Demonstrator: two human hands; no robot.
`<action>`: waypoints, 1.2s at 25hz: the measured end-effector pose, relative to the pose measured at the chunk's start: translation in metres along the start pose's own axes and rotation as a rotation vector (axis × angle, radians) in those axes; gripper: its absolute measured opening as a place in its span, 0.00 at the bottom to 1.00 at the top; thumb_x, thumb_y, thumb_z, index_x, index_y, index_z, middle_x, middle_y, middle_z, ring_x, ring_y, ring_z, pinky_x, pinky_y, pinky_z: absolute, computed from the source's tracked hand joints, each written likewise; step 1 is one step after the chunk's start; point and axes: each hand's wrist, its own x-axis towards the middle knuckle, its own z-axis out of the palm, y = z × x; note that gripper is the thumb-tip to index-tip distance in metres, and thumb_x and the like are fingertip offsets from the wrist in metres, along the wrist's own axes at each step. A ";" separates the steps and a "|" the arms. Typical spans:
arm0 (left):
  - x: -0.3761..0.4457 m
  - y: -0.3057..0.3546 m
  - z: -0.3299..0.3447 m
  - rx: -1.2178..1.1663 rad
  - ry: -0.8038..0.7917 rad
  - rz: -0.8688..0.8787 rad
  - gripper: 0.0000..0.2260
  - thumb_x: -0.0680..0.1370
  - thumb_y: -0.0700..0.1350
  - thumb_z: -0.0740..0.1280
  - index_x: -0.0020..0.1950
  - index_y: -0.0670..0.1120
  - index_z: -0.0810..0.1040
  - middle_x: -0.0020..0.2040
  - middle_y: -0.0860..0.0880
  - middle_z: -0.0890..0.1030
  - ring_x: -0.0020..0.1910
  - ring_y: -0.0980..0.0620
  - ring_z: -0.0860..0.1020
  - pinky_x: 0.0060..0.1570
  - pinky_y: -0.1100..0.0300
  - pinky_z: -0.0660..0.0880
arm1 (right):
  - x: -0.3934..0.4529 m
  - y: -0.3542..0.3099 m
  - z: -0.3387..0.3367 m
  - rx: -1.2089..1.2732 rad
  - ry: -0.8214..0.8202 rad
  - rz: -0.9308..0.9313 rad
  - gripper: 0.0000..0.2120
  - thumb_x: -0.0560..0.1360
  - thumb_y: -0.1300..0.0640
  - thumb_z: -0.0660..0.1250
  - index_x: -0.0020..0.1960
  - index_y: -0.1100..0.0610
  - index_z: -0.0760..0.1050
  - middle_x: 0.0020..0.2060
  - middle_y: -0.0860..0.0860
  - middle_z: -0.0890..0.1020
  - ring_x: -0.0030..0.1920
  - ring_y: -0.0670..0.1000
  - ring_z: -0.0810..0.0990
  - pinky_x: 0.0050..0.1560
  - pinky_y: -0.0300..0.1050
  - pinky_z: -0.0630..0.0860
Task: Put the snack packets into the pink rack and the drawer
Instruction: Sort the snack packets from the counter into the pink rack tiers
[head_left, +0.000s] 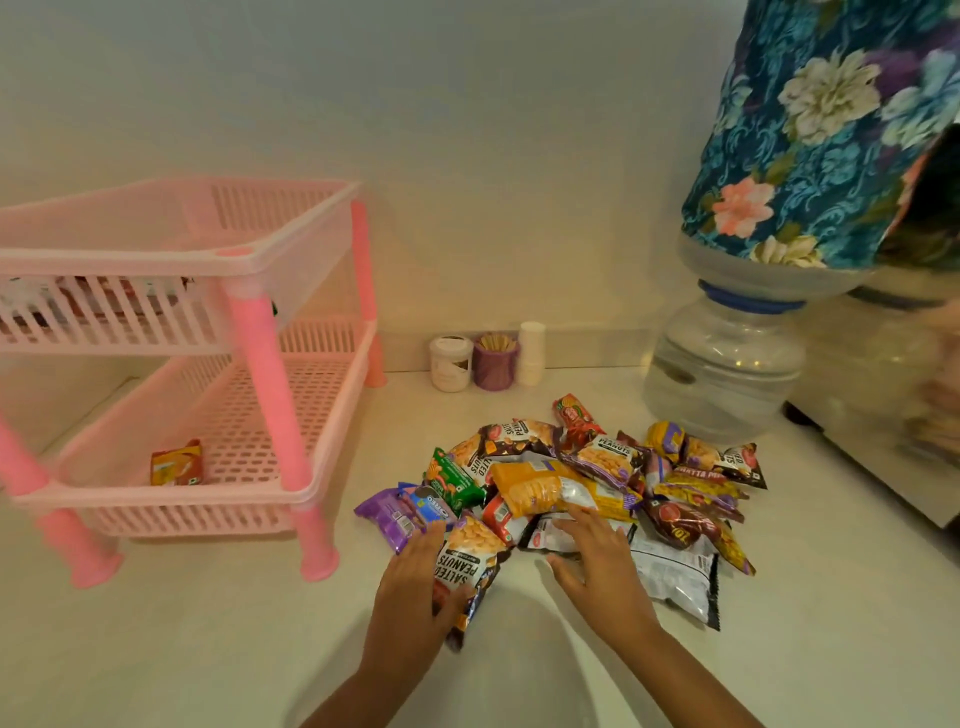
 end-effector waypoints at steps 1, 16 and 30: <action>0.003 0.006 0.007 0.014 0.013 0.010 0.34 0.72 0.58 0.65 0.73 0.47 0.61 0.71 0.48 0.69 0.70 0.48 0.66 0.67 0.51 0.64 | 0.001 0.014 -0.004 -0.016 0.033 0.013 0.28 0.71 0.37 0.53 0.65 0.49 0.70 0.69 0.49 0.68 0.72 0.53 0.61 0.72 0.55 0.56; 0.007 0.015 0.044 0.458 -0.166 -0.213 0.41 0.65 0.67 0.69 0.73 0.57 0.58 0.70 0.45 0.70 0.64 0.43 0.73 0.55 0.43 0.72 | 0.021 0.056 0.001 -0.298 -0.105 0.005 0.32 0.59 0.51 0.76 0.62 0.52 0.74 0.53 0.52 0.81 0.53 0.63 0.79 0.51 0.56 0.79; 0.013 0.036 0.007 0.345 0.124 0.171 0.35 0.69 0.59 0.70 0.72 0.57 0.59 0.51 0.45 0.81 0.46 0.45 0.81 0.37 0.51 0.75 | 0.018 0.010 -0.045 -0.002 -0.052 0.214 0.21 0.71 0.49 0.60 0.65 0.43 0.67 0.61 0.45 0.76 0.63 0.52 0.68 0.53 0.47 0.72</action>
